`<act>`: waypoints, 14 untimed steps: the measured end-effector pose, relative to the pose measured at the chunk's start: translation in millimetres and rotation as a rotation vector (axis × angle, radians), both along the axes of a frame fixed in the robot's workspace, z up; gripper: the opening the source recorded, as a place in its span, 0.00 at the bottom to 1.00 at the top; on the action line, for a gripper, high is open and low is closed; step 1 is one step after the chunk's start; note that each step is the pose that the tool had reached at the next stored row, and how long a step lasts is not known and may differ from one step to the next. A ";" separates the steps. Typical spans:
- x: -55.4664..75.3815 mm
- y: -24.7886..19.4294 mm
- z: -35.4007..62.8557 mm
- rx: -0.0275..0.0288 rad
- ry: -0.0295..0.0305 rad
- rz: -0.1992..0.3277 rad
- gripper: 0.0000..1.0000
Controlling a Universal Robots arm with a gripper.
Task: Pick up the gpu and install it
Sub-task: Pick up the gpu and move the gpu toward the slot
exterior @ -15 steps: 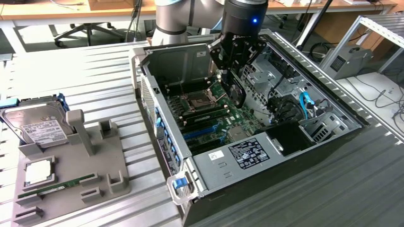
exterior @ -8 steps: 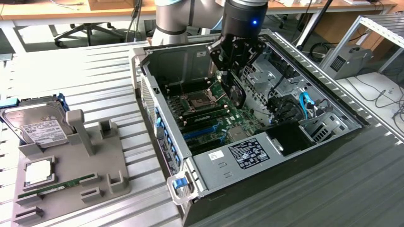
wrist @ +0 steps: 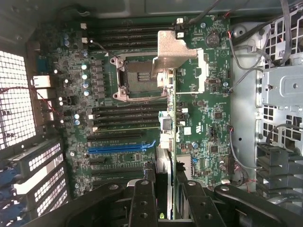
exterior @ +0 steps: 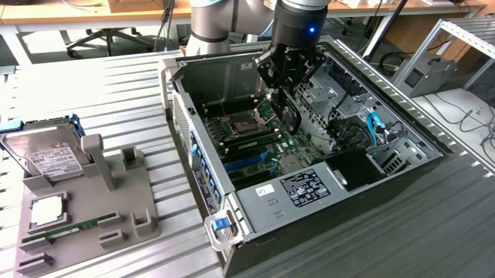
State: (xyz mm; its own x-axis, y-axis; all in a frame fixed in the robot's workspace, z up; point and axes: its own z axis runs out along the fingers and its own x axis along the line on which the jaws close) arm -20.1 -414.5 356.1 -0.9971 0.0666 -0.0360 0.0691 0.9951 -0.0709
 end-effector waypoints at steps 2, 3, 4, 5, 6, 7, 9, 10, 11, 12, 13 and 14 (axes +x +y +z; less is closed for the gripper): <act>0.1 0.0 -0.7 -0.0005 0.0000 0.000 0.27; 0.2 0.0 -1.1 -0.0007 0.0000 0.000 0.27; 0.2 0.0 -1.6 -0.0010 0.0000 0.000 0.27; 0.3 0.0 -2.1 -0.0015 0.0000 0.000 0.27; 0.4 0.0 -2.4 -0.0018 0.0000 0.000 0.27; 0.5 0.0 -2.9 -0.0022 0.0000 0.000 0.27; 0.7 0.0 -3.7 -0.0028 0.0000 0.000 0.27; 0.7 0.0 -4.1 -0.0032 0.0000 0.000 0.27; 0.8 0.0 -4.5 -0.0034 0.0000 0.000 0.27; 0.9 0.0 -4.9 -0.0036 0.0000 0.000 0.27; 1.0 0.0 -5.3 -0.0039 0.0000 0.000 0.27; 1.2 0.0 -5.9 -0.0040 -0.0001 0.000 0.27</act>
